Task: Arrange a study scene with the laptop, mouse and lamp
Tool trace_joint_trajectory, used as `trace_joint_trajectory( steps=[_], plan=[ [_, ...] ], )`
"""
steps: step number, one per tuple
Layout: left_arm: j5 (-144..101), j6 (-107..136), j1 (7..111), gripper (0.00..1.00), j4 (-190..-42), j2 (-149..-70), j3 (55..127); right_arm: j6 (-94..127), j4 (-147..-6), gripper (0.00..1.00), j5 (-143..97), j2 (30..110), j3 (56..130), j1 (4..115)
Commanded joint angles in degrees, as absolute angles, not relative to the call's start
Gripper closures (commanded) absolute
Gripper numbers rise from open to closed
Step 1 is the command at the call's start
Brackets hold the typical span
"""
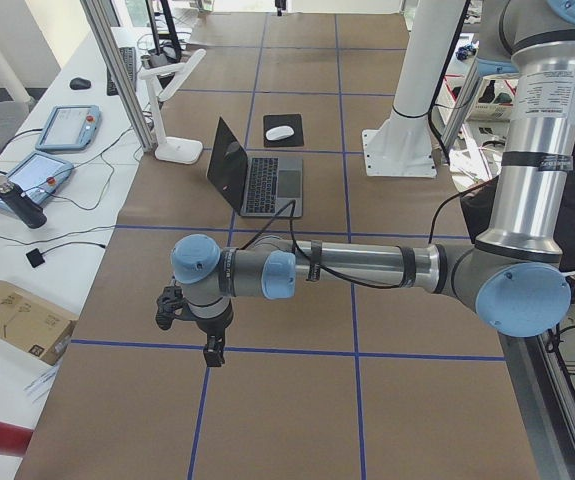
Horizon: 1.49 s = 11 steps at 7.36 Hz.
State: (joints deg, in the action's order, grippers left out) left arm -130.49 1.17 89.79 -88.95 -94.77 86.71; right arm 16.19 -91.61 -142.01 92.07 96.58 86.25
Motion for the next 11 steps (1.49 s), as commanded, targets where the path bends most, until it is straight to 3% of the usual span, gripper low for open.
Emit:
trace_joint_trajectory(
  steps=[1,11],
  plan=[
    [-130.69,1.58,89.82,0.01,-88.95,-94.04,87.62,16.26,-91.67,0.01,-141.94,92.81,96.5,86.84],
    [-130.61,1.76,89.82,0.01,-88.68,-92.29,92.02,15.56,-91.76,0.01,-133.59,94.66,99.93,89.3]
  ],
)
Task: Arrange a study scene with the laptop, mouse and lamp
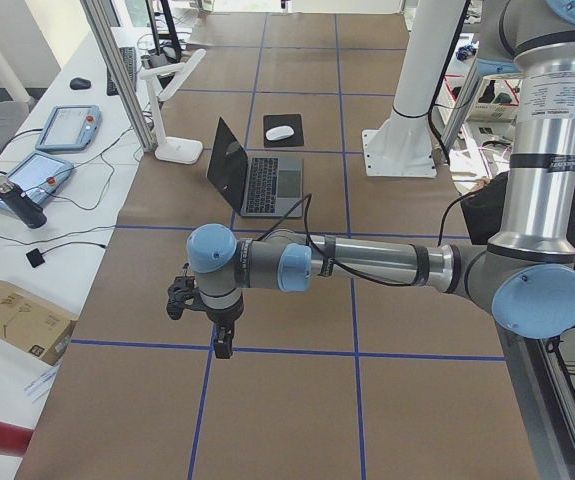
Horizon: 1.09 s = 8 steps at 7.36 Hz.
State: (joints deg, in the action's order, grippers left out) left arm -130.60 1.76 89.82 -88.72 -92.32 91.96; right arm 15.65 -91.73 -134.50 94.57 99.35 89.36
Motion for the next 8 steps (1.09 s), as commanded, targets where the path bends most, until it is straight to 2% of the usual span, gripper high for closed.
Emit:
trace_joint_trajectory(
  steps=[1,8],
  plan=[
    [-130.61,1.76,89.74,0.01,-88.68,-92.29,92.02,15.56,-91.76,0.01,-133.68,94.66,100.02,89.3],
    [-130.61,1.14,89.65,0.01,-88.95,-92.28,92.54,15.56,-91.67,0.01,-134.12,94.48,100.02,89.3]
  ],
)
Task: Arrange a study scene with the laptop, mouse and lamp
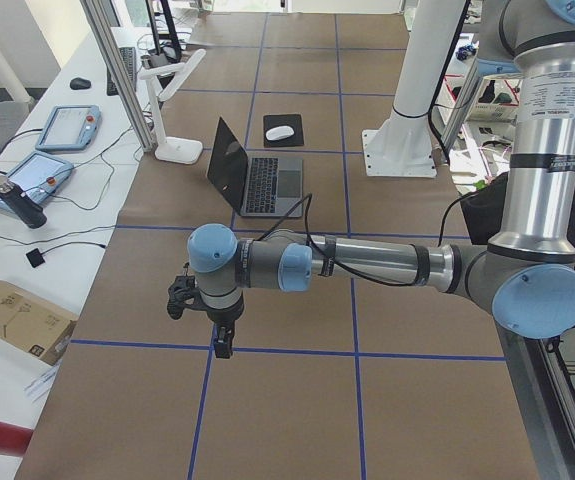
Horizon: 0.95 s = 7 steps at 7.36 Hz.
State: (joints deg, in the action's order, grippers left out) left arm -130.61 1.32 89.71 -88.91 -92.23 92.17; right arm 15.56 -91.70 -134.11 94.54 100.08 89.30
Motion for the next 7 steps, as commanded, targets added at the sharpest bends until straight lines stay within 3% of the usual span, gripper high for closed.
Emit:
trace_joint_trajectory(
  steps=[1,7],
  plan=[
    [-130.69,1.23,89.65,0.01,-88.95,-92.29,92.81,15.56,-91.67,0.01,-134.21,94.48,100.11,89.3],
    [-136.58,1.67,89.74,0.01,-88.77,-88.51,97.55,15.56,-91.67,0.01,-134.38,94.48,100.02,89.3]
  ],
)
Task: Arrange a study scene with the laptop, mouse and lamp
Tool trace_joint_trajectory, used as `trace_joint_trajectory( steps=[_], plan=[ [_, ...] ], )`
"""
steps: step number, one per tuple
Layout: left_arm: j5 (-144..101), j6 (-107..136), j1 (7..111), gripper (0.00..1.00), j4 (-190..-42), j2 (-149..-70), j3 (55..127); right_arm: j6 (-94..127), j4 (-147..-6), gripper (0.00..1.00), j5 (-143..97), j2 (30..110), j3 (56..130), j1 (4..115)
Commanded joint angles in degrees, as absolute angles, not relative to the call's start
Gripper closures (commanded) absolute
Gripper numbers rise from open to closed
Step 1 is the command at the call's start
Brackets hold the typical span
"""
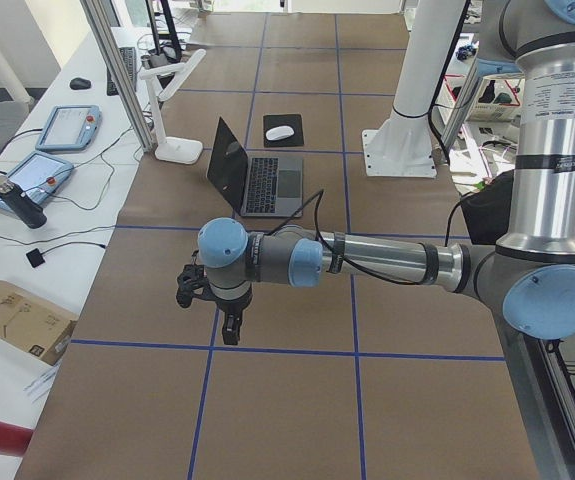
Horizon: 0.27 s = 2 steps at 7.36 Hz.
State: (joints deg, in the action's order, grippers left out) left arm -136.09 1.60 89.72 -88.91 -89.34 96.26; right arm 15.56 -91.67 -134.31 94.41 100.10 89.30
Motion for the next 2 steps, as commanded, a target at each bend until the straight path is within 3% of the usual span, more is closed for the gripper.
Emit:
trace_joint_trajectory(
  steps=[1,2],
  plan=[
    [-136.5,1.67,89.74,0.01,-88.77,-88.42,97.47,15.56,-91.67,0.01,-134.38,94.57,100.11,89.3],
    [-136.49,1.67,89.74,0.01,-88.77,-88.5,97.47,15.56,-91.67,0.01,-134.56,94.57,100.02,89.3]
  ],
)
